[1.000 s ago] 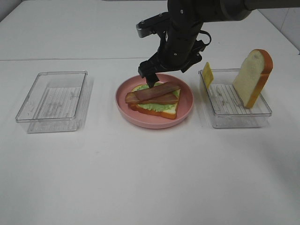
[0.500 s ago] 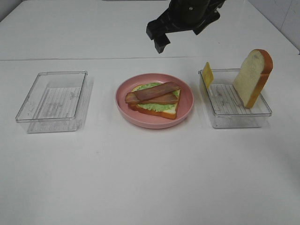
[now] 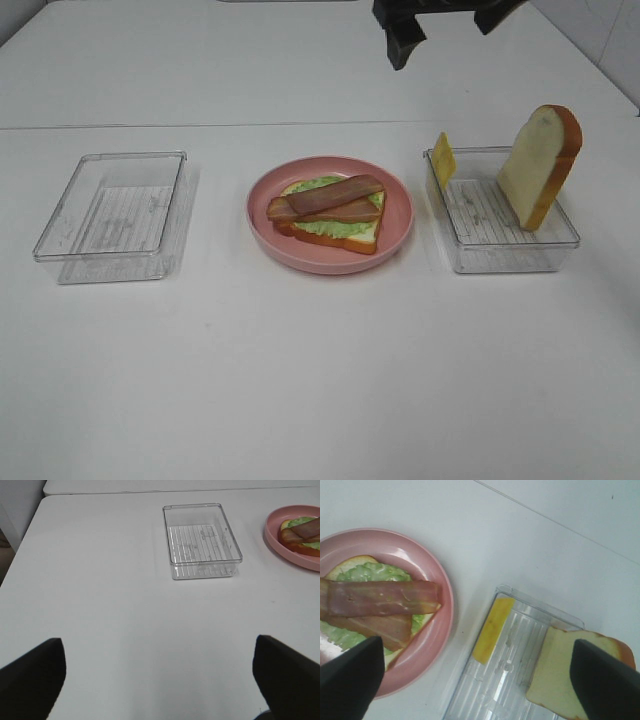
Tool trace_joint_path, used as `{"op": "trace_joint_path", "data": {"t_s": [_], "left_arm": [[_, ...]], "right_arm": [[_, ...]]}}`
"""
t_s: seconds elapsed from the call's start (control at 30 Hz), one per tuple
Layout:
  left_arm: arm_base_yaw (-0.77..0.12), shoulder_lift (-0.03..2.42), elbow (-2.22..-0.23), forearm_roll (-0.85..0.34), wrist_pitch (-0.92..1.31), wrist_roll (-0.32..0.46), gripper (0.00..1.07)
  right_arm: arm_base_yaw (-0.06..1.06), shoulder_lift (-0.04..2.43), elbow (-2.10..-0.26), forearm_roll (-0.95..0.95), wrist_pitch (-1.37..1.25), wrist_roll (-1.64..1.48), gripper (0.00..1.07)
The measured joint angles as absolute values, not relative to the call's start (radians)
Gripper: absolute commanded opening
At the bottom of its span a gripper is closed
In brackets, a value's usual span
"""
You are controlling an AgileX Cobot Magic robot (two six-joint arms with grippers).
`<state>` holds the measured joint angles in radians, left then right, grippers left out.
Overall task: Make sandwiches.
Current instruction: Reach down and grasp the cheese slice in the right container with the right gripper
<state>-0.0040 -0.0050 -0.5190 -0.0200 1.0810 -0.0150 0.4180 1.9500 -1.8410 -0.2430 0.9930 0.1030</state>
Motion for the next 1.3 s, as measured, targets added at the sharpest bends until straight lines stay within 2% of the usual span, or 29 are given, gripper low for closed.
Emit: {"op": "trace_joint_path", "data": {"t_s": [0.17, 0.33, 1.3], "left_arm": [[-0.004, -0.005, -0.519, -0.02, 1.081, -0.015, 0.94], [-0.004, -0.005, -0.519, -0.02, 1.081, -0.015, 0.94], [-0.004, -0.005, -0.519, -0.02, 1.081, -0.015, 0.94]], "right_arm": [[0.339, 1.97, -1.841, -0.204, 0.996, 0.101, 0.99], [0.305, 2.016, -1.841, -0.172, 1.007, 0.101, 0.99], [0.304, 2.245, -1.841, -0.118, 0.964, 0.08, 0.99]]}}
